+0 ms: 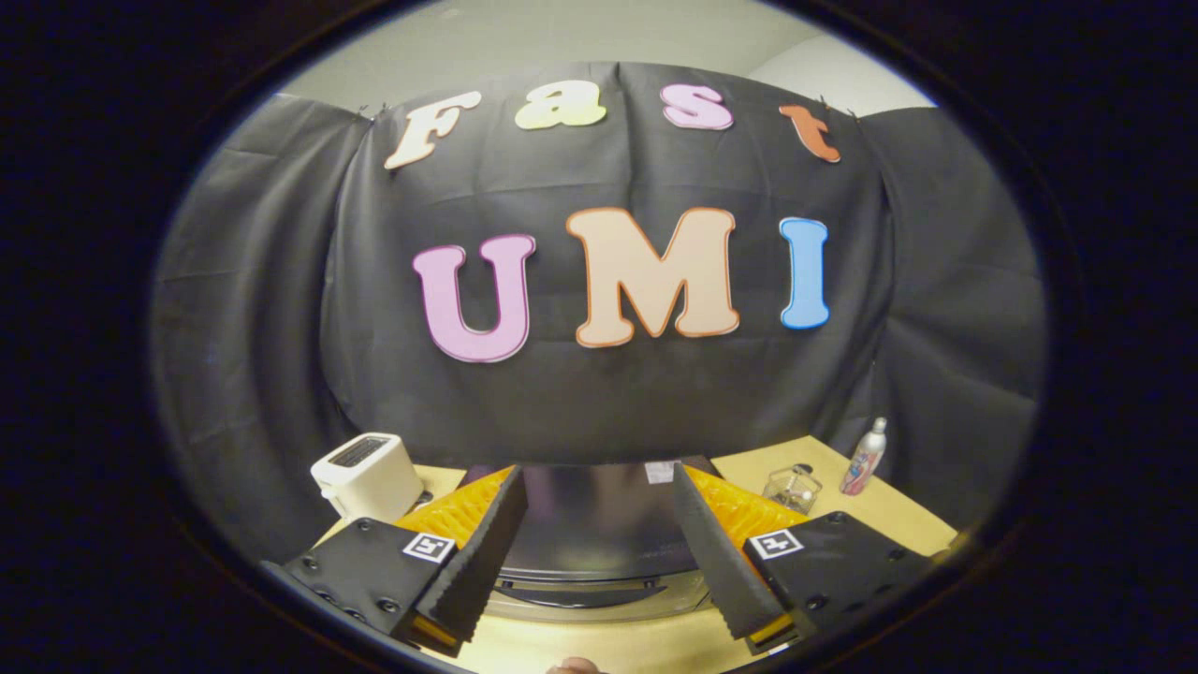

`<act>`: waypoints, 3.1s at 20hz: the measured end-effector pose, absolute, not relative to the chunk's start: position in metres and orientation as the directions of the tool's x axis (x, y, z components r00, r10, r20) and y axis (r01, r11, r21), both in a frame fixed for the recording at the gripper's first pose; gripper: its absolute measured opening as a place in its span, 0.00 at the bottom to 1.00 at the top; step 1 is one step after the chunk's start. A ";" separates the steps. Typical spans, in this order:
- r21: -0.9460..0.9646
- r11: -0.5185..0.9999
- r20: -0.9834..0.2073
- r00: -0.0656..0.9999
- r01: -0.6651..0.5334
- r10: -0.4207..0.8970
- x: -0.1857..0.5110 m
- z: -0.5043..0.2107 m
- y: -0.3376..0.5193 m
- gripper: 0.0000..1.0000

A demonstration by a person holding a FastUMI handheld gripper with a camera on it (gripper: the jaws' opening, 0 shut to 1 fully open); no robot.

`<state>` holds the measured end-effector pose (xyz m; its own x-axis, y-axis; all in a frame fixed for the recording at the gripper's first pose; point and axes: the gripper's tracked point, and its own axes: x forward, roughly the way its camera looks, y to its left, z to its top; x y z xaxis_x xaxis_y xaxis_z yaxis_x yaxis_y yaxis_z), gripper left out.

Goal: Open the toaster oven, put the food inside, and close the toaster oven door.

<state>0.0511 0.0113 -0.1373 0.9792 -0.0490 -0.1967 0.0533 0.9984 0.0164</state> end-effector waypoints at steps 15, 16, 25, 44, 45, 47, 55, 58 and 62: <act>0.017 1.000 -0.370 0.929 0.023 -0.015 0.059 -0.249 0.023 0.98; 0.010 1.000 -0.372 0.928 0.024 -0.019 0.056 -0.251 0.023 0.98; 0.001 1.000 -0.354 0.935 0.002 -0.001 0.020 -0.256 0.022 0.99; -0.003 1.000 -0.473 0.881 0.004 -0.005 -0.074 -0.305 0.015 0.98; -0.004 1.000 -0.476 0.879 0.004 -0.006 -0.076 -0.307 0.015 0.98; -0.005 1.000 -0.482 0.876 0.002 -0.004 -0.079 -0.312 0.015 0.98; -0.005 1.000 -0.554 0.832 0.000 -0.003 -0.103 -0.347 0.014 0.98; -0.010 1.000 -0.596 0.803 0.004 -0.009 -0.110 -0.365 0.013 0.98; -0.027 1.000 -0.645 0.764 0.003 -0.019 -0.112 -0.389 0.010 0.98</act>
